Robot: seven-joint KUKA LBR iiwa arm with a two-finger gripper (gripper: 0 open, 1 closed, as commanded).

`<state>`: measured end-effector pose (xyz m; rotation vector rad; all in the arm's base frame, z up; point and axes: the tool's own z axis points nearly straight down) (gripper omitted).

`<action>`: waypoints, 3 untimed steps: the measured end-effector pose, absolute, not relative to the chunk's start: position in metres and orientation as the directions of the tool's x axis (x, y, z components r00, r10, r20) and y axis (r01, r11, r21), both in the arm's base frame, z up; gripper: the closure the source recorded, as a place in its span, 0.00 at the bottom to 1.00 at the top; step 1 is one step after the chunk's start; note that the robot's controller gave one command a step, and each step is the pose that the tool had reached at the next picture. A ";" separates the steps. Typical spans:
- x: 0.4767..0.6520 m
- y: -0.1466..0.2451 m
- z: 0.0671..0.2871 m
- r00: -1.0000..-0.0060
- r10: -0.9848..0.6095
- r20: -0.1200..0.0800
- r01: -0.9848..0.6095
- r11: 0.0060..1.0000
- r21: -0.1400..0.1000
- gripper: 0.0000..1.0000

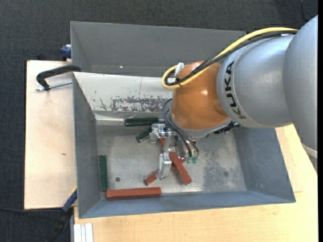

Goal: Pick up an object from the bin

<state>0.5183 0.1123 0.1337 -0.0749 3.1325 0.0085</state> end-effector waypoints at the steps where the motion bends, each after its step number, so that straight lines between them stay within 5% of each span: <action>1: 0.516 0.069 0.083 -0.917 -0.400 -0.001 -0.400 0.917 0.001 1.00; 2: 0.516 0.069 0.084 -0.916 -0.400 -0.001 -0.400 0.916 0.001 0.00; 3: 0.516 0.069 0.083 -0.917 -0.400 -0.001 -0.400 0.917 0.001 1.00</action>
Offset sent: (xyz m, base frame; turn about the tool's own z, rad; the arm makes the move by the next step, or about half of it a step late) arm 0.0000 0.0000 0.0000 0.0000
